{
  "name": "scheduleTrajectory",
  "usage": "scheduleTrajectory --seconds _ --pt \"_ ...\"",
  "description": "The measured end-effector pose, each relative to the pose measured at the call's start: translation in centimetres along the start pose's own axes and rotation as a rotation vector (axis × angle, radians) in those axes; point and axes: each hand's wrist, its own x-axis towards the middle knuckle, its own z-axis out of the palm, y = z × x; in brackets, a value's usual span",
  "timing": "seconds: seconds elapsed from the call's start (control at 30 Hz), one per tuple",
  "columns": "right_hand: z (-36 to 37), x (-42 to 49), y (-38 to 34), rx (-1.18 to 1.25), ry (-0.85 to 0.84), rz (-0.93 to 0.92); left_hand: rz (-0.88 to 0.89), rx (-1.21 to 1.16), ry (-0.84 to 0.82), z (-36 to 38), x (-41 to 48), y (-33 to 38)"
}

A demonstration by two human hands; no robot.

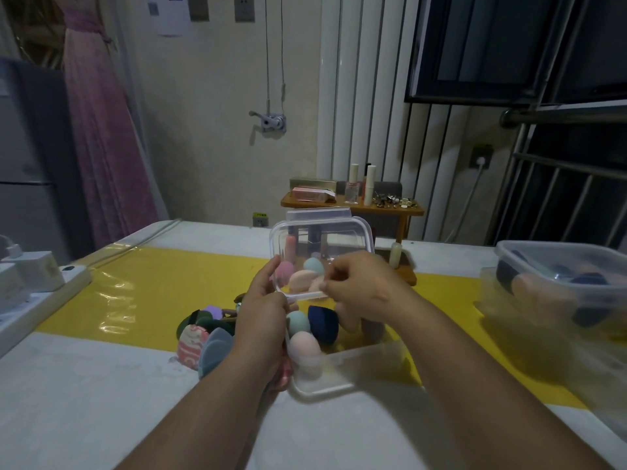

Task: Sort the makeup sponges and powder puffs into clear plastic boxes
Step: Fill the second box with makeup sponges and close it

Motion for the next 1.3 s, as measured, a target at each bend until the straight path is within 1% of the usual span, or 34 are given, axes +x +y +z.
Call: scheduleTrajectory --seconds 0.2,0.27,0.37,0.5,0.53,0.63,0.7,0.77,0.9,1.03,1.07,1.1,1.13,1.17,1.23,1.3 --pt "-1.0 1.1 3.4 0.193 0.357 0.067 0.029 0.056 0.053 0.2 -0.3 0.1" --pt "-1.3 1.5 4.7 0.187 0.396 0.104 0.041 0.082 0.077 0.2 -0.4 0.1" --pt "-1.5 1.8 6.5 0.163 0.351 0.145 0.043 0.111 0.097 0.3 -0.5 0.2" --pt "-0.8 1.5 8.1 0.239 0.205 0.154 0.045 0.133 0.110 0.4 -0.3 0.0" --pt "-0.7 1.4 8.3 0.264 0.200 0.148 0.048 0.130 0.114 0.4 -0.2 0.0" --pt "-0.2 1.4 9.0 0.344 0.257 0.154 0.048 0.122 0.128 0.3 -0.1 -0.1" --pt "0.1 1.5 9.5 0.308 0.222 0.174 0.048 0.112 0.133 0.3 0.0 -0.2" --pt "0.4 1.5 9.8 0.262 0.144 0.181 0.046 0.098 0.129 0.3 -0.1 -0.2" --pt "0.8 1.7 9.5 0.288 -0.037 0.099 0.051 0.090 0.131 0.3 -0.1 -0.2" --pt "1.1 2.6 9.0 0.265 -0.088 0.018 0.047 0.085 0.160 0.1 0.1 -0.3" --pt "1.3 2.7 9.1 0.188 -0.079 0.008 0.045 0.082 0.160 0.1 0.1 -0.3" --pt "1.3 2.8 9.1 0.132 -0.075 0.030 0.044 0.079 0.158 0.1 0.1 -0.4" --pt "1.4 2.9 8.9 0.131 -0.082 0.051 0.044 0.075 0.157 0.1 0.2 -0.4" --pt "1.4 3.1 8.8 0.159 -0.097 0.084 0.045 0.068 0.157 0.1 0.2 -0.3" --pt "1.4 3.5 8.6 0.290 -0.123 0.173 0.046 0.060 0.157 0.1 0.1 -0.2" --pt "1.2 3.2 8.4 0.250 -0.122 0.180 0.048 0.058 0.157 0.1 0.1 -0.2"
